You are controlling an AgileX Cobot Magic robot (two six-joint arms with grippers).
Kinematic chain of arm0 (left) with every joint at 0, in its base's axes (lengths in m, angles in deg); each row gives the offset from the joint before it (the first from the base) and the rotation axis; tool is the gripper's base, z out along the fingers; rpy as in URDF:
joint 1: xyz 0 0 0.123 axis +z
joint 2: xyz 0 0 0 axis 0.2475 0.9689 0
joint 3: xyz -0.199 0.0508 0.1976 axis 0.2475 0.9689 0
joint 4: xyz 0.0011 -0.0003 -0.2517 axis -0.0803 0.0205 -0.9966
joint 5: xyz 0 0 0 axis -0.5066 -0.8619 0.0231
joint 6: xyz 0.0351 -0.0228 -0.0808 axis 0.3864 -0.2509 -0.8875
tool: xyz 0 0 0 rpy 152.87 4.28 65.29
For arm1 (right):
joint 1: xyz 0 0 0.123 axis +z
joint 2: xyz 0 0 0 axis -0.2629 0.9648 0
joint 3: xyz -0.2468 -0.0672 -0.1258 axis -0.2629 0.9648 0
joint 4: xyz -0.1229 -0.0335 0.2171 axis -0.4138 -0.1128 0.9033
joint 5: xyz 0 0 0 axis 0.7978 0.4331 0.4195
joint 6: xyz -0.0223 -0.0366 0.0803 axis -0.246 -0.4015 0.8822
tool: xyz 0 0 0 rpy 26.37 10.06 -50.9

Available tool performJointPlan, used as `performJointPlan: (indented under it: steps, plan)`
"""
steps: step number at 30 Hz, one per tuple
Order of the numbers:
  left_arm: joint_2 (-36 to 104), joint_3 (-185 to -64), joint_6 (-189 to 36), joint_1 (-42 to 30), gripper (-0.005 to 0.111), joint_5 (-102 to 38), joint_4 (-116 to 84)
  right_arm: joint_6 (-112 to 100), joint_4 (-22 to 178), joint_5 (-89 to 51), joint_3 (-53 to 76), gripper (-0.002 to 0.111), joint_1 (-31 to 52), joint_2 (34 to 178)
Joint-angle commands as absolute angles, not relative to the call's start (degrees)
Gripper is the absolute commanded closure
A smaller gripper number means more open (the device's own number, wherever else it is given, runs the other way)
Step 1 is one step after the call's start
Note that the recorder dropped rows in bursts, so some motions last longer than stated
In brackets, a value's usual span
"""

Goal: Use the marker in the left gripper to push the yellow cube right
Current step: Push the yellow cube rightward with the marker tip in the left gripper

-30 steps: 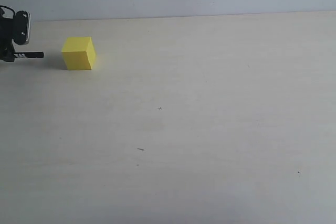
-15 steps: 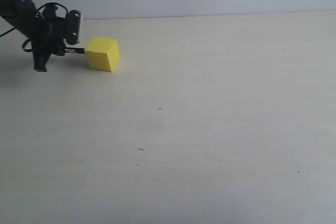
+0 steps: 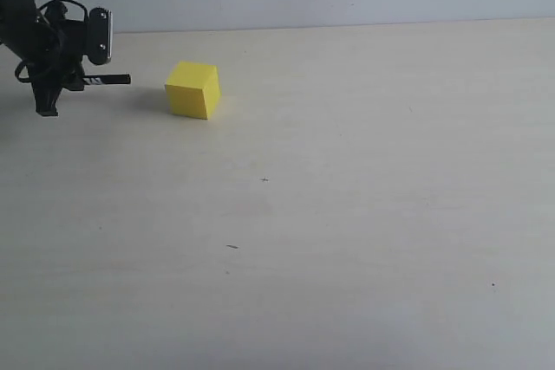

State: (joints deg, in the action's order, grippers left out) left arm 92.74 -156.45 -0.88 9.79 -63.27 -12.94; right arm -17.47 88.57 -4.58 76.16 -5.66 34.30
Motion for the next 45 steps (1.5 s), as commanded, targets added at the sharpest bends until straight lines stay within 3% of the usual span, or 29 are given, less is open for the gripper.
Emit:
performJointPlan:
  steps: [1,10,22,34,45]
  plan:
    - [92.4,-156.7,-0.3,6.7,0.107,-63.6,-13.2,-17.5,88.3,-5.3,76.4,0.108,-5.9,34.0]
    - [92.5,-156.7,0.3,-2.4,0.107,-62.8,-13.3,-17.5,88.3,-5.3,76.4,0.108,-5.9,34.0]
    - [92.5,-156.7,-3.8,0.5,0.107,-68.4,-11.9,-17.5,88.6,-5.3,76.4,0.108,-5.9,34.0]
    - [92.5,-156.7,-4.3,-7.1,0.107,-60.3,-11.9,-17.5,88.6,-5.3,76.4,0.108,-5.9,34.0]
    - [92.5,-156.7,-10.5,-5.1,0.107,-65.7,-9.1,-17.5,88.6,-5.3,76.4,0.108,-5.9,34.0]
